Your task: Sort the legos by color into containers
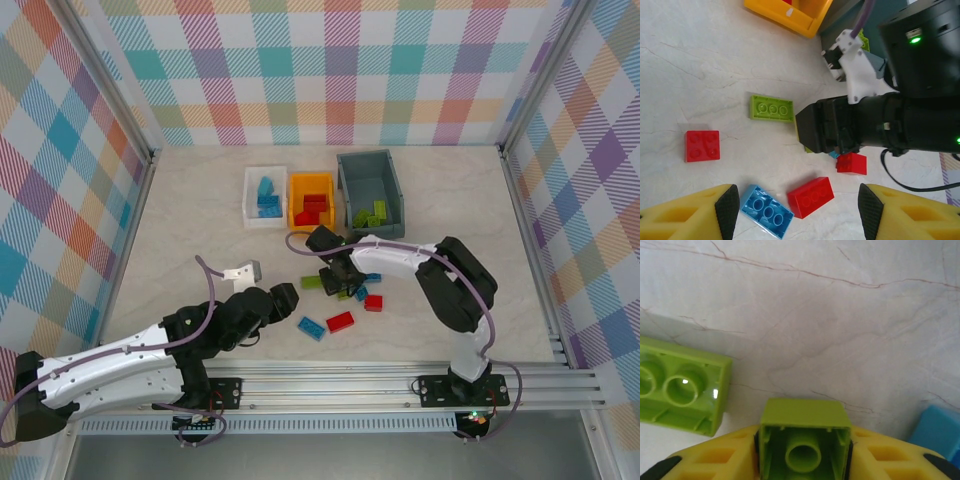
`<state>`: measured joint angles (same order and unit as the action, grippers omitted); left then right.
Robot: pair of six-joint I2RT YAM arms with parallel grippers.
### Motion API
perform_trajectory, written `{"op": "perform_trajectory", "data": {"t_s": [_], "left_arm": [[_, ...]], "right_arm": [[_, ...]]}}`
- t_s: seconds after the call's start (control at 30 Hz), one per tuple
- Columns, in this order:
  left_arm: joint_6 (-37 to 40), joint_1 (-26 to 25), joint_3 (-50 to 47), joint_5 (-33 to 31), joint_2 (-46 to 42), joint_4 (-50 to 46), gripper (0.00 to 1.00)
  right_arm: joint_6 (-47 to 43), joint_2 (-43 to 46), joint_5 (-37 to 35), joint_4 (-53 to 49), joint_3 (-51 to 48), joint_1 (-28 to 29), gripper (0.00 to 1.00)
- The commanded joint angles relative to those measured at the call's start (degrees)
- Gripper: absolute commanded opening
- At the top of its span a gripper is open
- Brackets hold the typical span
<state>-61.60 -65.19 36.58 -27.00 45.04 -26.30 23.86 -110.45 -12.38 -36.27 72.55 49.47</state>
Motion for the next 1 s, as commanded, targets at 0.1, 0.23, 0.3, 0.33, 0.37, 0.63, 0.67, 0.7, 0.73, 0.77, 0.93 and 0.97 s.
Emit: {"op": "perform_trajectory", "data": {"t_s": [0.1, 0.23, 0.3, 0.33, 0.37, 0.63, 0.67, 0.7, 0.73, 0.77, 0.93, 0.97], "left_arm": [[3.4, -0.7, 0.1, 1.4, 0.8, 4.8, 0.66], [6.9, -0.7, 2.0, 4.1, 3.8, 9.8, 0.66], [9.2, -0.7, 5.1, 5.3, 7.1, 12.5, 0.66], [10.4, -0.6, 6.9, 5.9, 9.2, 13.2, 0.66], [11.4, -0.7, 8.8, 6.2, 11.1, 13.4, 0.66], [19.9, -0.7, 26.3, 7.0, 30.9, 14.9, 0.66], [20.4, -0.7, 28.4, 6.4, 33.2, 14.2, 0.66], [21.1, -0.7, 30.7, 5.9, 35.5, 13.8, 0.66], [21.7, -0.7, 32.8, 5.2, 37.7, 13.3, 0.66], [21.9, -0.7, 34.4, 4.6, 39.4, 12.8, 0.66], [22.3, -0.6, 39.1, 3.4, 44.6, 12.3, 0.66], [22.3, -0.6, 39.4, 3.3, 45.0, 12.2, 0.66]], "right_arm": [[1.5, 2.1, -2.0, -0.9, 0.9, 0.1, 0.31], [1.9, 8.3, -5.2, -2.8, 1.6, -0.6, 0.29], [1.7, 11.8, -6.0, -3.7, 2.4, -2.6, 0.29], [1.4, 13.3, -5.8, -3.8, 2.8, -4.3, 0.29], [1.1, 14.7, -5.5, -3.6, 3.1, -5.8, 0.29], [-2.9, 7.8, 5.7, -0.8, 16.6, -22.2, 0.30], [-2.7, 5.2, 7.2, -1.4, 19.6, -23.6, 0.30], [-2.5, 1.9, 8.4, -2.7, 23.5, -25.0, 0.30], [-2.4, -1.5, 9.0, -4.6, 27.7, -26.0, 0.30], [-2.2, -4.5, 9.0, -6.5, 31.2, -26.7, 0.30], [-2.0, -19.2, 5.7, -15.4, 47.7, -27.9, 0.29], [-2.1, -20.6, 5.4, -15.9, 49.3, -27.9, 0.29]]}}
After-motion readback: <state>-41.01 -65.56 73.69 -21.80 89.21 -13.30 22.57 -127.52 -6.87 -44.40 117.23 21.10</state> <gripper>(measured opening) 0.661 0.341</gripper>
